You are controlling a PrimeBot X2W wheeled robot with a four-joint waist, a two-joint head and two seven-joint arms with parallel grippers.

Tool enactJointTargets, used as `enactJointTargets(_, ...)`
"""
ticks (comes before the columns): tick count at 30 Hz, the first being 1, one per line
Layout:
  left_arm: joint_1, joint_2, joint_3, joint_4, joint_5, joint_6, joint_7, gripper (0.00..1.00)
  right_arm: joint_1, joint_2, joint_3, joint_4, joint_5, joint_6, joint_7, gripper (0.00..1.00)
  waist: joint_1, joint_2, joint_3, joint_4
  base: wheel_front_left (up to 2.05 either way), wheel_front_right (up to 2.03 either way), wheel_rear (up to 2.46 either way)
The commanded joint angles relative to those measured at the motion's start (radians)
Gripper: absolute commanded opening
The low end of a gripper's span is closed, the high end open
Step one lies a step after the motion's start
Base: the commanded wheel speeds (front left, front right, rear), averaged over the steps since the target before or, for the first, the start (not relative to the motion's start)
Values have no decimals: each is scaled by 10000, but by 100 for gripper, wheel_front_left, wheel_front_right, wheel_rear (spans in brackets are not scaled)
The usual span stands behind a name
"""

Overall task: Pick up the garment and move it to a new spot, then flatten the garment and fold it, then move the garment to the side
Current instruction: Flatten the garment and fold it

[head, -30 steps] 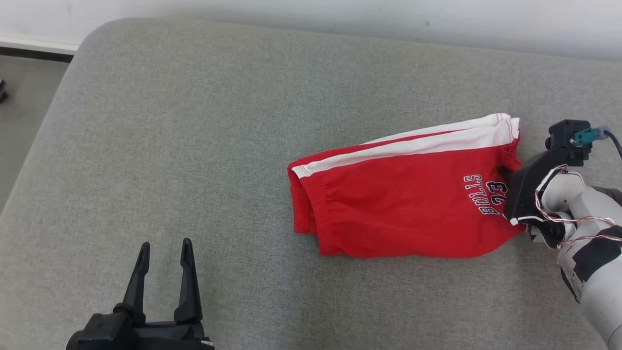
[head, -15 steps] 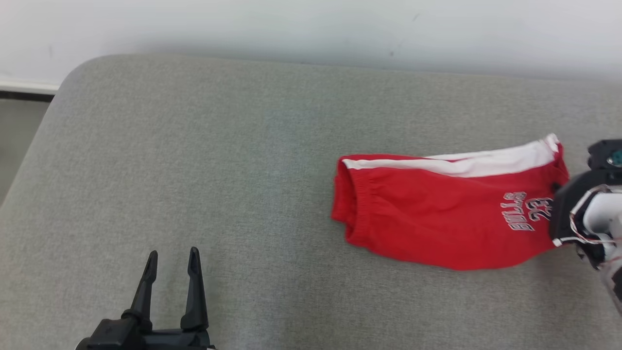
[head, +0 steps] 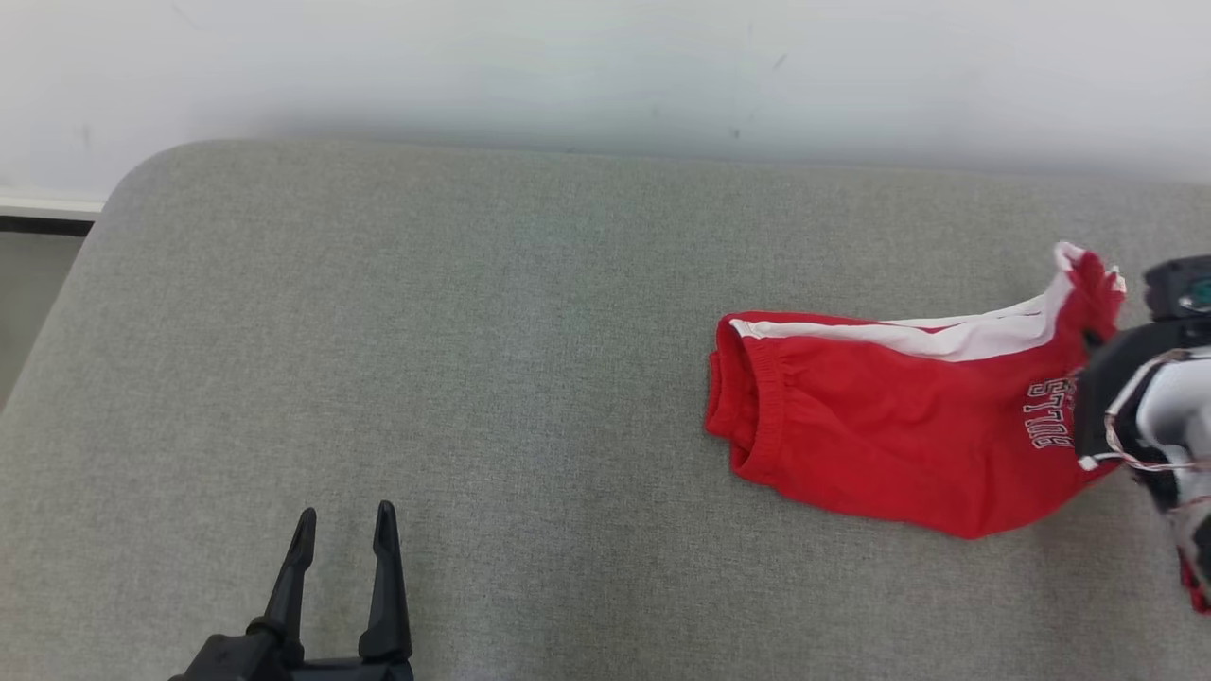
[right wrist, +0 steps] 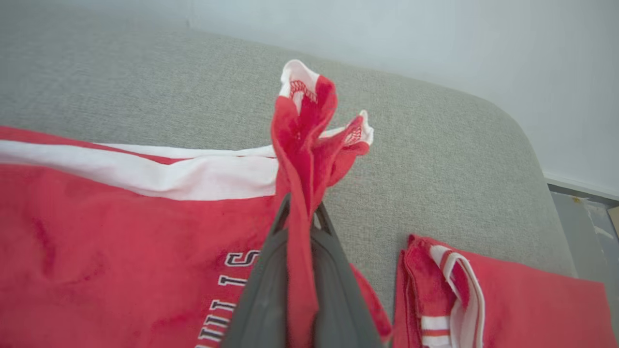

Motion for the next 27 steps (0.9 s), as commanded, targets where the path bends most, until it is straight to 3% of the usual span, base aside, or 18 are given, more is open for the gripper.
enactJointTargets(1,102,-4,0,-8,-23,7,-30,100,119,166,64,-250,-131,-30,9,0,-1,-1,-102,-37,0,0,0)
enactJointTargets(14,337,-3,-62,4,-113,17,-30,100,700,1778,533,-2799,-435,-30,1430,0,-1,-1,-396,59,0,0,0)
enactJointTargets(27,393,-4,-150,-31,-169,22,-30,100,947,3381,86,-2318,-1523,-29,1981,0,-1,-1,-368,509,0,0,0)
